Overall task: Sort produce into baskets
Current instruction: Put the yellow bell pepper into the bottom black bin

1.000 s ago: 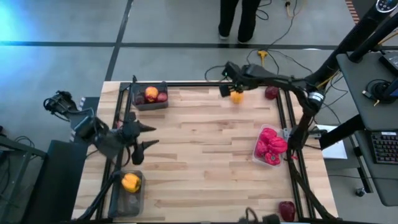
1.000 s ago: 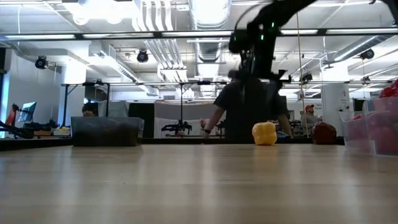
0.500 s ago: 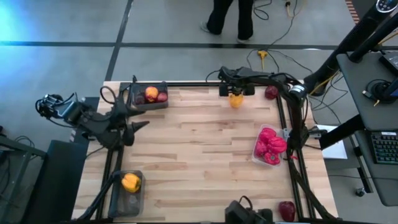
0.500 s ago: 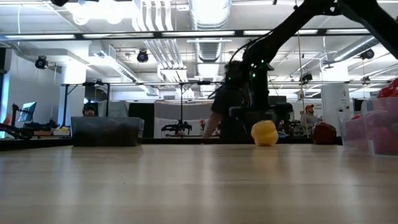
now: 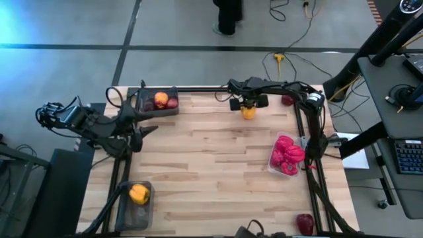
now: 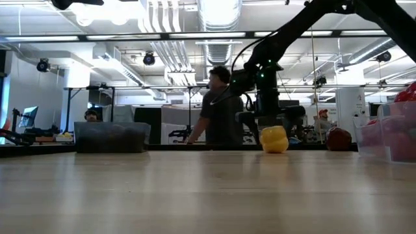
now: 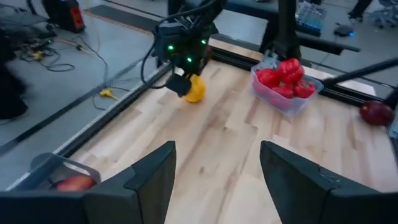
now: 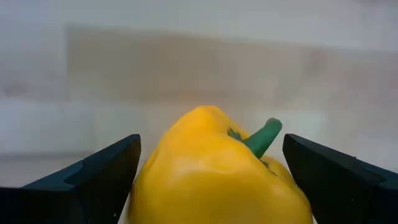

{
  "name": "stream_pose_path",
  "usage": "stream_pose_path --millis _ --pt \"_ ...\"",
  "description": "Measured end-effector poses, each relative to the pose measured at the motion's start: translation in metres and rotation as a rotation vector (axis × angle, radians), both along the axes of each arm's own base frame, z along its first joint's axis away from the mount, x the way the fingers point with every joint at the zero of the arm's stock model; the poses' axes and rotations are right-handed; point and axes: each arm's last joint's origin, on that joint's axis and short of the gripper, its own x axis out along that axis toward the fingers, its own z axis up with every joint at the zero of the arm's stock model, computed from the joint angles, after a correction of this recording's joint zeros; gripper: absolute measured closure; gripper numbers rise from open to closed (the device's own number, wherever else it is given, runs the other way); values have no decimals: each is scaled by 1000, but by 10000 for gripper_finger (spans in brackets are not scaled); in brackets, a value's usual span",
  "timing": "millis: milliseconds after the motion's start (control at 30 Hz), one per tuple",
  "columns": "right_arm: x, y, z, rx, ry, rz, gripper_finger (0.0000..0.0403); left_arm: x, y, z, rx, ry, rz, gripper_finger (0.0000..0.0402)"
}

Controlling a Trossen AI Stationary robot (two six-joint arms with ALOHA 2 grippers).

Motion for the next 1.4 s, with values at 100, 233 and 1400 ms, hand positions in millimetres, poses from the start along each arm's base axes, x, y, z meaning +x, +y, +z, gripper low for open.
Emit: stream_pose_path --millis 100,233,1400 --pt "3 10 0 18 26 13 19 1 -1 0 -12 7 -24 186" --pt "11 25 -1 25 24 51 19 1 -2 -1 -30 16 -63 186" --pt "127 242 15 -112 -397 845 76 30 -32 -11 -240 113 -300 186"
